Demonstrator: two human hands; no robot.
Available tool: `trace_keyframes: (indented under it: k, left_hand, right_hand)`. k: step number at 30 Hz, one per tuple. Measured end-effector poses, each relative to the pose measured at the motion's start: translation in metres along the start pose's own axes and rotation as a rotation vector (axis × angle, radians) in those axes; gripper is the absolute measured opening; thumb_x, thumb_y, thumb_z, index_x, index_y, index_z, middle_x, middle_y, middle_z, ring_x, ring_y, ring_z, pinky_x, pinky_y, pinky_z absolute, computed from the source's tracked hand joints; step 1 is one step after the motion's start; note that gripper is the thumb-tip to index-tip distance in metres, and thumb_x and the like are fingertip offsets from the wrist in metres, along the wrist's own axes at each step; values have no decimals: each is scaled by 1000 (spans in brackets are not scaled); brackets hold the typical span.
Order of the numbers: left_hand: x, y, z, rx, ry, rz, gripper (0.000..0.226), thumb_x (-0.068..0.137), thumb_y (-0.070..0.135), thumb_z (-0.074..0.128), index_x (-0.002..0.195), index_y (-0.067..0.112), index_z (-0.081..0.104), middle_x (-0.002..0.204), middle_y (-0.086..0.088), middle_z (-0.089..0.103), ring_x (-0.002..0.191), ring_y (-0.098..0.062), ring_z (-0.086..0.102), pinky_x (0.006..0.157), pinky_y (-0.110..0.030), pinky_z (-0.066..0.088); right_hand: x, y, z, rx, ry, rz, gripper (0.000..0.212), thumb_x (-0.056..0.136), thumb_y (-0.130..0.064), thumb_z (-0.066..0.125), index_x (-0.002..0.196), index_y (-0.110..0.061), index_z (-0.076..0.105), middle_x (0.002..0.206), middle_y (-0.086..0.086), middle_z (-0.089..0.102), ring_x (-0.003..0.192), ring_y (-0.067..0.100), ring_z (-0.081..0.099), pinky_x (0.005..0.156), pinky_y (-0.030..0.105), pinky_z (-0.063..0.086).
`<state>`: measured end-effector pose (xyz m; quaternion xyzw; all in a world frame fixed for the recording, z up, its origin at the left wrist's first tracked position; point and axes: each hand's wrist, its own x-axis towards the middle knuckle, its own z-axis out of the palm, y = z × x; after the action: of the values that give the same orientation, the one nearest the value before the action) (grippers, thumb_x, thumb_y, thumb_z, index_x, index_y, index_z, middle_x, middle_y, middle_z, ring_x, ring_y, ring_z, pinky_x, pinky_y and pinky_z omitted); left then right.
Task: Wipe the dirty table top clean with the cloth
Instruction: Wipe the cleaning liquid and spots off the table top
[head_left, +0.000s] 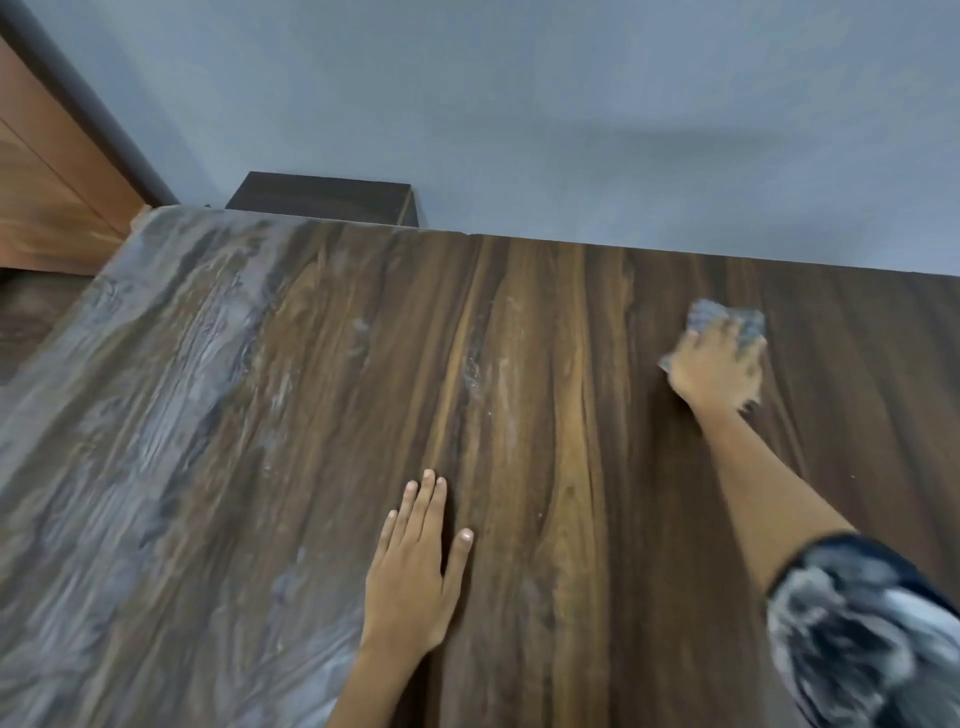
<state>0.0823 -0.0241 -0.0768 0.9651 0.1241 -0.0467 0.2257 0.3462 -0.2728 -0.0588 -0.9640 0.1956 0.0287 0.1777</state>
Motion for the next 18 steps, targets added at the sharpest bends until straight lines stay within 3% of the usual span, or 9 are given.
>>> trace_keyframes:
  k: [4, 6, 9, 12, 15, 18]
  left_hand:
    - [-7, -20, 1, -5, 19, 2, 74, 81, 67, -8, 143, 26, -3, 151, 17, -5, 139, 2, -10, 111, -15, -8]
    - [-11, -29, -1, -2, 46, -39, 76, 81, 68, -8, 142, 22, -1, 150, 16, 0, 139, 0, -3, 111, -16, -4]
    - [-17, -42, -7, 2, 75, -123, 82, 76, 71, -15, 141, 21, -7, 149, 15, -5, 137, 1, -7, 111, -20, -3]
    - [-20, -45, -11, 1, 84, -144, 76, 81, 65, -2, 143, 21, -4, 150, 13, -5, 138, -1, -8, 112, -22, -2]
    - [-21, -42, -10, -16, 88, -137, 71, 84, 57, 4, 145, 19, 1, 152, 10, -2, 140, -4, -6, 114, -25, -1]
    - [-21, -41, -13, -33, 82, -120, 66, 93, 54, 16, 146, 17, 4, 153, 7, -2, 140, -5, -6, 114, -25, -2]
  right_hand:
    - [-42, -121, 62, -92, -58, -433, 58, 94, -31, 41, 145, -9, 25, 152, 13, 26, 141, 34, 18, 111, 48, 24]
    - [-104, -147, 83, -93, -121, -695, 53, 94, -30, 36, 144, -13, 30, 151, 7, 31, 141, 31, 23, 109, 45, 25]
    - [-182, -124, 86, -102, -215, -1000, 50, 95, -30, 22, 142, -19, 36, 149, -1, 37, 139, 26, 29, 109, 41, 28]
    - [-216, -54, 63, -205, -251, -1202, 46, 95, -33, 27, 138, -25, 41, 142, -8, 45, 135, 18, 38, 106, 36, 36]
    - [-191, 12, 38, -284, -197, -1133, 50, 91, -34, 26, 140, -27, 38, 142, -7, 46, 134, 16, 39, 106, 37, 36]
    - [-117, 46, 15, -233, -62, -680, 53, 92, -32, 25, 142, -17, 35, 143, 9, 45, 136, 28, 35, 107, 45, 32]
